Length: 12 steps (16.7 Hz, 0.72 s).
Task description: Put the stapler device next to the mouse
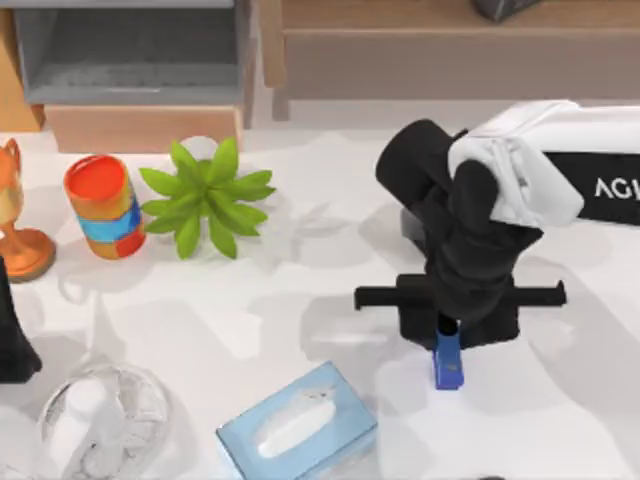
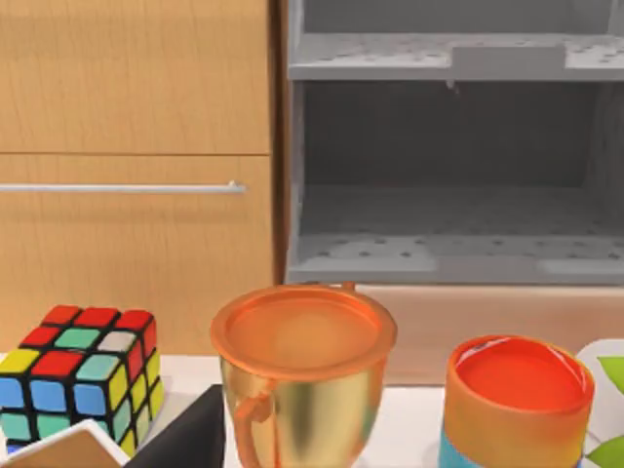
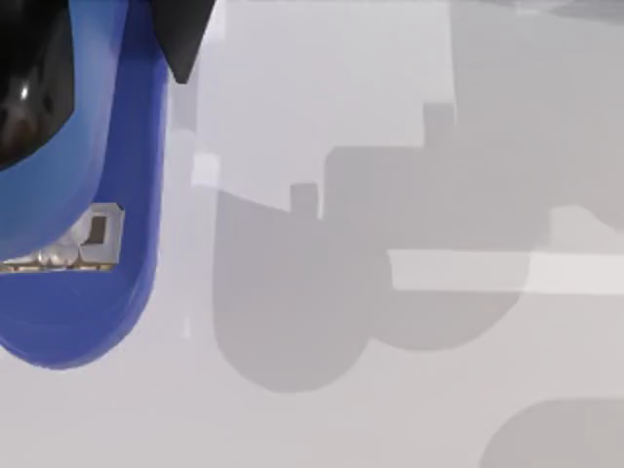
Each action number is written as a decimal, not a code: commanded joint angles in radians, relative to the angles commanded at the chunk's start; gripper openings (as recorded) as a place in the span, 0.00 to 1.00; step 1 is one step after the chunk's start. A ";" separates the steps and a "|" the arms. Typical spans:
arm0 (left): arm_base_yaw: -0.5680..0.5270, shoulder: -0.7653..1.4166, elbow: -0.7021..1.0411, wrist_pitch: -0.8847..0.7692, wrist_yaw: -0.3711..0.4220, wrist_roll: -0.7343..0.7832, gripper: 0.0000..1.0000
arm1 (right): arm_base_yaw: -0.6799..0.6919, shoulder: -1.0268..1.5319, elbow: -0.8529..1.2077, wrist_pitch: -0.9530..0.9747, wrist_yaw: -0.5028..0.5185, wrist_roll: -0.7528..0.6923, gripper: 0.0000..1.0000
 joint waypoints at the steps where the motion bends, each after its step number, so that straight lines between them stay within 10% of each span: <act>1: 0.000 0.000 0.000 0.000 0.000 0.000 1.00 | -0.002 0.011 -0.009 0.000 0.001 0.000 0.00; 6: 0.000 0.000 0.000 0.000 0.000 0.000 1.00 | -0.002 0.011 -0.009 0.000 0.001 0.000 0.00; 12: 0.000 0.000 0.000 0.000 0.000 0.000 1.00 | -0.002 0.011 -0.009 0.000 0.001 0.000 0.45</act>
